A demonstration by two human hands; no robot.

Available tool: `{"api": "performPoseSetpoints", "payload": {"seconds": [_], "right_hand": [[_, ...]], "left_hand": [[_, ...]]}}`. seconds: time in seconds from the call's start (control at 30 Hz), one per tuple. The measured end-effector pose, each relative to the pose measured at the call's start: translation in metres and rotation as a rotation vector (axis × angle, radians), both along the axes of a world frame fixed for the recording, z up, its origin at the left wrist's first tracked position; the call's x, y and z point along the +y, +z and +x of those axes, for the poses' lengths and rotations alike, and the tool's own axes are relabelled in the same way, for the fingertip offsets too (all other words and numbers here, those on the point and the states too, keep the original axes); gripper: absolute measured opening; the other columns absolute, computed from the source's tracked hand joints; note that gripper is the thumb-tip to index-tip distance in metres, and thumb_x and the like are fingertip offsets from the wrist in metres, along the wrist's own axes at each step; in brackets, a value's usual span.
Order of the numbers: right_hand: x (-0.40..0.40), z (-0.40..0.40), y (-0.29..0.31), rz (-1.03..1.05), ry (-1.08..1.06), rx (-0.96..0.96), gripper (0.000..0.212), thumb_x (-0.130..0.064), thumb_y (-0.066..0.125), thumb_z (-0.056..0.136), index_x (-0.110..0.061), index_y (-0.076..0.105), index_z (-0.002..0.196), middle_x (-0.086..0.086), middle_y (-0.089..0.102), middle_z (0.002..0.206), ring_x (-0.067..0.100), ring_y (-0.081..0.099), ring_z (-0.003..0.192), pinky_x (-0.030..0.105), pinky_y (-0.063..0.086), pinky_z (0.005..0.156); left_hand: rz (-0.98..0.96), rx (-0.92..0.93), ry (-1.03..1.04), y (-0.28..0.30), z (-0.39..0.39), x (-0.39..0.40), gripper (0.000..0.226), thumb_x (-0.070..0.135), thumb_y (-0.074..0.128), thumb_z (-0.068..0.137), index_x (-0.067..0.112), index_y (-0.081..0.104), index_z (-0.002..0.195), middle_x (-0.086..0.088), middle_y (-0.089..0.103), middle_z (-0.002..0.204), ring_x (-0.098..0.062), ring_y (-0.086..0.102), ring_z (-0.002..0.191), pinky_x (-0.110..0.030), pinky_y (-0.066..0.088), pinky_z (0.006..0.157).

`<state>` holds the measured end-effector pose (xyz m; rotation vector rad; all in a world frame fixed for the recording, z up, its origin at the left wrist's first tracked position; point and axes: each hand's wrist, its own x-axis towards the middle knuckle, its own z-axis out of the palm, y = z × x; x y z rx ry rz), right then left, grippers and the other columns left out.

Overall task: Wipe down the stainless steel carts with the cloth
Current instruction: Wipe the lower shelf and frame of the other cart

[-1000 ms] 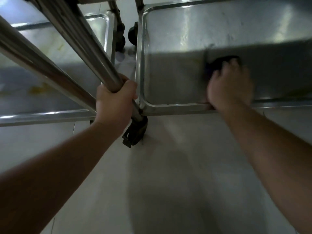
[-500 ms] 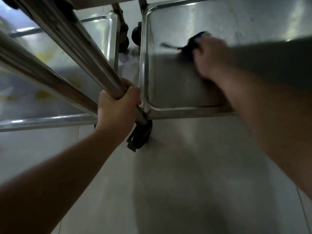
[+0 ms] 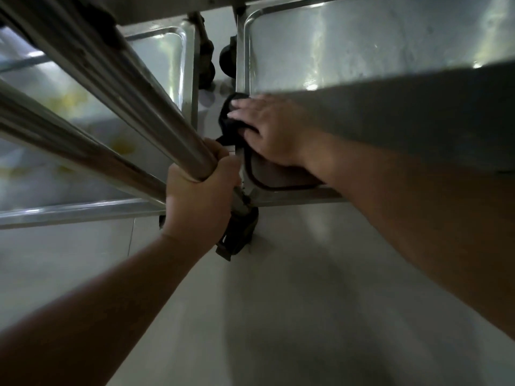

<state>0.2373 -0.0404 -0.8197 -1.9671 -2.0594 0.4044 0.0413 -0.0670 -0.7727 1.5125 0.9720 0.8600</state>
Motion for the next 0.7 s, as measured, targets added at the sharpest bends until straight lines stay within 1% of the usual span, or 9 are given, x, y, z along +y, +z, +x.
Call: {"api": "performPoseSetpoints", "payload": {"seconds": [0.07, 0.17, 0.27, 0.33, 0.4, 0.5, 0.57, 0.63, 0.7], "right_hand": [[0.023, 0.018, 0.004, -0.003, -0.099, -0.031, 0.053, -0.044, 0.039, 0.109, -0.029, 0.042, 0.159, -0.005, 0.034, 0.17, 0.026, 0.031, 0.155, 0.046, 0.024, 0.127], [0.06, 0.047, 0.013, -0.082, -0.372, -0.055, 0.052, -0.046, 0.037, 0.108, -0.027, 0.045, 0.156, 0.001, 0.041, 0.162, 0.033, 0.04, 0.146, 0.051, 0.037, 0.118], [0.067, 0.053, 0.017, -0.132, -0.446, 0.028, 0.051, -0.051, 0.038, 0.105, -0.033, 0.05, 0.151, 0.005, 0.049, 0.153, 0.035, 0.047, 0.138, 0.051, 0.042, 0.113], [0.055, 0.039, 0.017, -0.106, -0.404, 0.066, 0.05, -0.049, 0.041, 0.103, -0.035, 0.051, 0.15, 0.002, 0.051, 0.153, 0.032, 0.047, 0.138, 0.048, 0.04, 0.114], [0.033, 0.016, 0.016, -0.079, -0.296, 0.087, 0.05, -0.047, 0.043, 0.103, -0.034, 0.052, 0.151, -0.002, 0.049, 0.158, 0.029, 0.044, 0.143, 0.047, 0.036, 0.118], [-0.013, -0.017, 0.009, -0.082, -0.101, 0.11, 0.055, -0.049, 0.041, 0.102, -0.036, 0.048, 0.154, -0.01, 0.039, 0.166, 0.023, 0.031, 0.154, 0.05, 0.025, 0.126], [-0.045, -0.029, 0.002, -0.09, 0.036, 0.077, 0.053, -0.05, 0.043, 0.103, -0.038, 0.046, 0.155, -0.012, 0.035, 0.168, 0.02, 0.026, 0.157, 0.049, 0.023, 0.127], [-0.072, -0.031, -0.004, -0.067, 0.079, 0.07, 0.051, -0.051, 0.042, 0.105, -0.039, 0.048, 0.154, -0.014, 0.036, 0.167, 0.017, 0.026, 0.157, 0.046, 0.024, 0.127], [-0.09, -0.019, -0.003, -0.035, 0.045, 0.053, 0.05, -0.053, 0.039, 0.105, -0.04, 0.051, 0.152, -0.014, 0.04, 0.166, 0.016, 0.029, 0.156, 0.045, 0.025, 0.127]], "left_hand": [[-0.003, 0.015, -0.012, 0.001, -0.001, 0.001, 0.016, 0.026, 0.067, 0.075, 0.033, 0.062, 0.062, 0.007, 0.058, 0.061, -0.014, 0.058, 0.061, -0.029, 0.052, 0.061], [-0.011, 0.027, -0.031, 0.001, -0.001, 0.003, 0.015, 0.025, 0.067, 0.074, 0.033, 0.061, 0.063, 0.007, 0.057, 0.063, -0.014, 0.058, 0.063, -0.031, 0.053, 0.064], [-0.004, 0.038, -0.055, 0.001, -0.002, 0.004, 0.015, 0.026, 0.067, 0.074, 0.034, 0.061, 0.064, 0.008, 0.057, 0.063, -0.013, 0.058, 0.062, -0.028, 0.054, 0.065], [0.011, 0.041, -0.047, 0.002, -0.001, 0.003, 0.015, 0.025, 0.067, 0.074, 0.033, 0.059, 0.064, 0.009, 0.056, 0.062, -0.011, 0.058, 0.059, -0.024, 0.053, 0.061], [0.007, 0.029, -0.037, 0.001, 0.0, 0.002, 0.017, 0.023, 0.067, 0.074, 0.033, 0.059, 0.062, 0.01, 0.055, 0.06, -0.01, 0.056, 0.057, -0.023, 0.052, 0.058], [0.011, 0.02, -0.042, 0.002, 0.0, 0.002, 0.023, 0.018, 0.067, 0.078, 0.032, 0.059, 0.062, 0.009, 0.055, 0.059, -0.01, 0.054, 0.056, -0.025, 0.051, 0.056], [0.031, 0.028, -0.056, 0.003, 0.0, 0.003, 0.026, 0.01, 0.067, 0.082, 0.029, 0.061, 0.065, 0.006, 0.057, 0.06, -0.01, 0.057, 0.058, -0.023, 0.052, 0.057], [0.042, 0.033, -0.07, 0.003, 0.0, 0.003, 0.023, 0.006, 0.066, 0.084, 0.021, 0.061, 0.069, 0.005, 0.058, 0.061, -0.011, 0.059, 0.059, -0.022, 0.052, 0.058], [0.045, 0.04, -0.065, 0.002, -0.001, 0.004, 0.019, 0.006, 0.066, 0.084, 0.018, 0.059, 0.071, 0.003, 0.059, 0.063, -0.013, 0.059, 0.061, -0.024, 0.053, 0.061]]}}
